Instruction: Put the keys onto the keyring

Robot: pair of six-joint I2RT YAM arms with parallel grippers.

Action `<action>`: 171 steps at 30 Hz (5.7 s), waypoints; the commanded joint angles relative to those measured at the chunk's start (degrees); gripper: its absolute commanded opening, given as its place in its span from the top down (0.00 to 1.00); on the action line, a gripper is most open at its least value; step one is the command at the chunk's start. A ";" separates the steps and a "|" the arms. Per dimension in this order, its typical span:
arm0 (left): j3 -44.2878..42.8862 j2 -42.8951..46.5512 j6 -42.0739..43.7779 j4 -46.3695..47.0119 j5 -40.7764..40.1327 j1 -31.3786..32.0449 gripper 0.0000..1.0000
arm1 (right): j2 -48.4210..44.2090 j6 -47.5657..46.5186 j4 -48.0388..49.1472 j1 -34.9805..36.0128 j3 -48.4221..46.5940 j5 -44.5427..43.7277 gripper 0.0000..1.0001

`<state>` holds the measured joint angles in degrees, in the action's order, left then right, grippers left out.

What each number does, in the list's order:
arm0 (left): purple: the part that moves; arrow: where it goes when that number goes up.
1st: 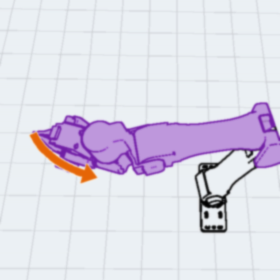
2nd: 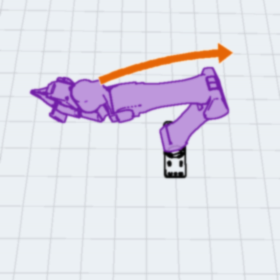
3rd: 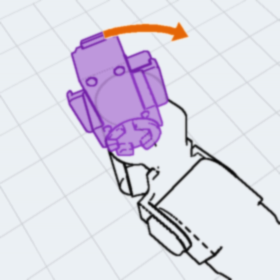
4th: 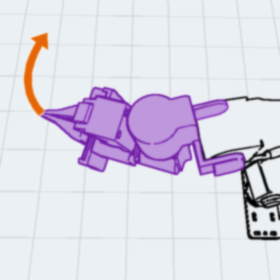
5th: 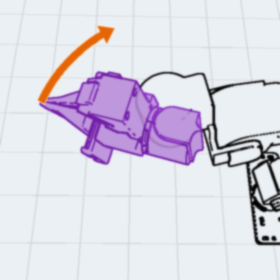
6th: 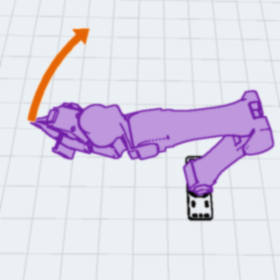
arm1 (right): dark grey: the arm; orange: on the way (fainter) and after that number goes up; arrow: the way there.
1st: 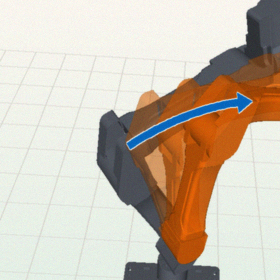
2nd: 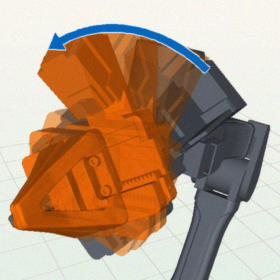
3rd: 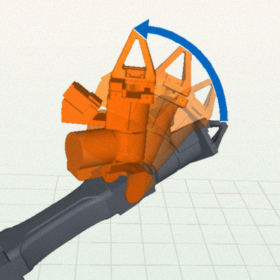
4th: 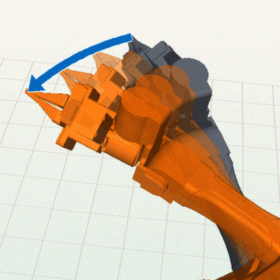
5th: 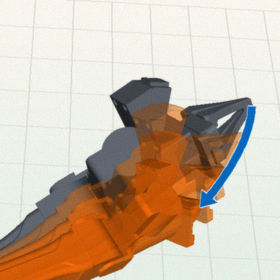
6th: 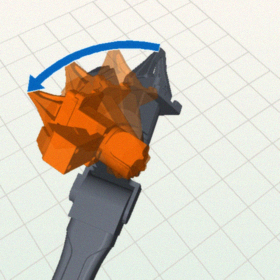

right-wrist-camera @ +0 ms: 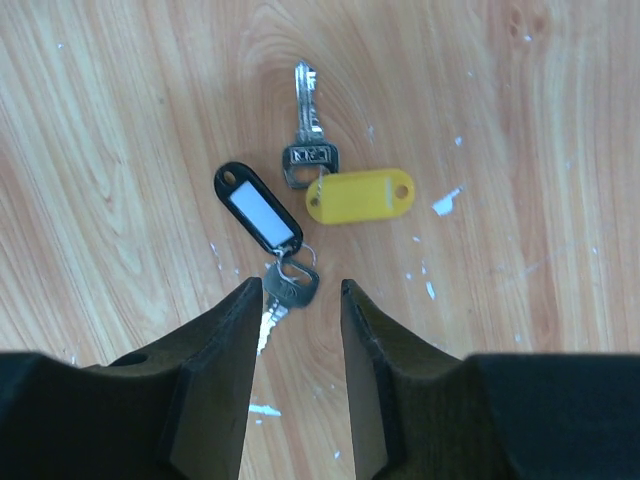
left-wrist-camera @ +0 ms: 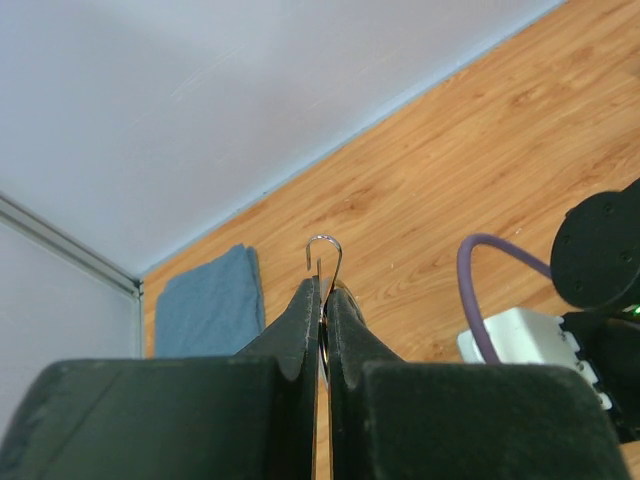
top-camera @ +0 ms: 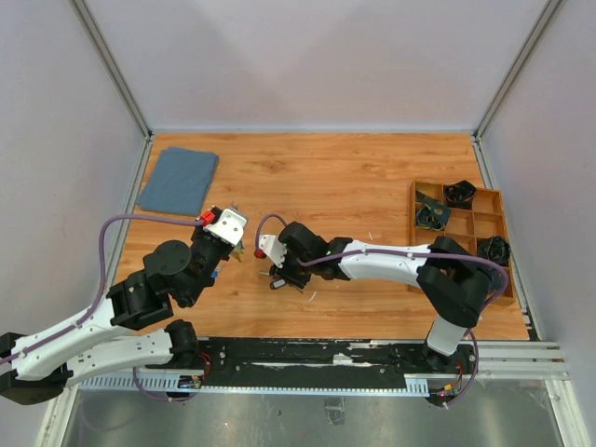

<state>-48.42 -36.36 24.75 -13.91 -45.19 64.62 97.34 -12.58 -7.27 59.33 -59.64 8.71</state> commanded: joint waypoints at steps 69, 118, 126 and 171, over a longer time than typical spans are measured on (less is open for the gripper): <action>-2.29 -0.73 0.30 1.45 0.36 -0.36 0.99 | -1.76 2.13 -7.42 0.77 -2.27 2.53 0.99; -1.50 -1.70 0.14 2.22 0.80 -0.32 1.00 | 5.12 43.14 -7.97 1.28 -1.30 -1.21 0.99; -0.90 -1.52 0.29 2.57 0.98 -0.29 0.99 | -2.25 32.90 -16.48 -2.24 1.56 -3.77 0.99; 0.35 -1.62 -1.02 3.39 1.57 -0.33 0.99 | -44.13 -16.73 5.47 -9.93 29.63 0.22 0.65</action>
<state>-48.31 -39.09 24.80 -13.28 -43.40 64.60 59.81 -5.50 -16.80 49.71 -37.87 0.08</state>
